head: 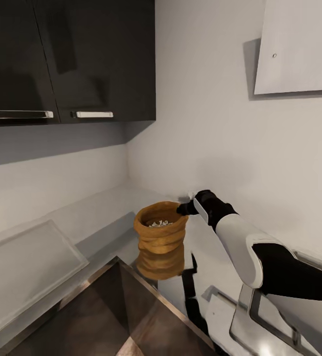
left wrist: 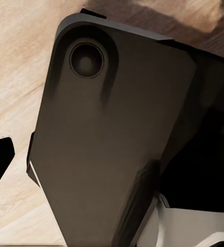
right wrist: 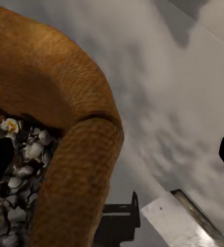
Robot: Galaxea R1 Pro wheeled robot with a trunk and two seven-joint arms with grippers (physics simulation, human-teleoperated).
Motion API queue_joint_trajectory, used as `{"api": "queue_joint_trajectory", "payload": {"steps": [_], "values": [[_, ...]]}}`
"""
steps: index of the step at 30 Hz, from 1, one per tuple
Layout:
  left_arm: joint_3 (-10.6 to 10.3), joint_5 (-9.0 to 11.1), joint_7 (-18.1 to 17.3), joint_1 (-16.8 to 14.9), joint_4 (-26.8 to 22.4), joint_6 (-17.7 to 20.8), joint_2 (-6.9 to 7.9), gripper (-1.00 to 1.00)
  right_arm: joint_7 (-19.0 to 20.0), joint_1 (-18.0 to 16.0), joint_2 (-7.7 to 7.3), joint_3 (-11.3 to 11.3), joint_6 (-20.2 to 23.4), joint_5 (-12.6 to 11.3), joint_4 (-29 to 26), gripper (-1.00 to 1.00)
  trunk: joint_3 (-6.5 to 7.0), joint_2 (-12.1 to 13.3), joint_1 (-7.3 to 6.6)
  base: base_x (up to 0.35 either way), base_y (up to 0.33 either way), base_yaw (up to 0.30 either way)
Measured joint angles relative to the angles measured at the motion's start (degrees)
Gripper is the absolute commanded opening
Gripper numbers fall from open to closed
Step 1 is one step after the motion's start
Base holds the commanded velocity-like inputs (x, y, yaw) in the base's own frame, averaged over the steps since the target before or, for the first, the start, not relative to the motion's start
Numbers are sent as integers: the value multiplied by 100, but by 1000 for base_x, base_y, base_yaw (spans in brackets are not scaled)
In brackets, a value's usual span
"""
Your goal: In the kitchen, take the popcorn bag from the countertop, put it into the microwave, and heat it until the popcorn is cooked so the cooked popcorn ends up inside the bag.
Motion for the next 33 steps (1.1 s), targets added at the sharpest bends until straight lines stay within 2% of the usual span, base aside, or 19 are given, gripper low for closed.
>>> {"api": "queue_joint_trajectory", "payload": {"steps": [7,26,27,33], "values": [[0,0,1,2,2,2,3,100,-10,0,6,-1,0,0,7,100,0,0,-2,-192,0,0],[-1,-1,3,1,5,6,9,100,-21,-1,0,-9,-192,-70,114,100,0,-1,-3,-5,0,0],[-1,-1,4,1,4,5,9,100,-21,-1,0,-10,-193,-74,114,-100,0,-1,-3,0,0,0],[-1,-1,4,0,2,7,9,100,-14,-4,0,-9,-187,-49,110,-100,1,-1,-3,0,0,0]]}}
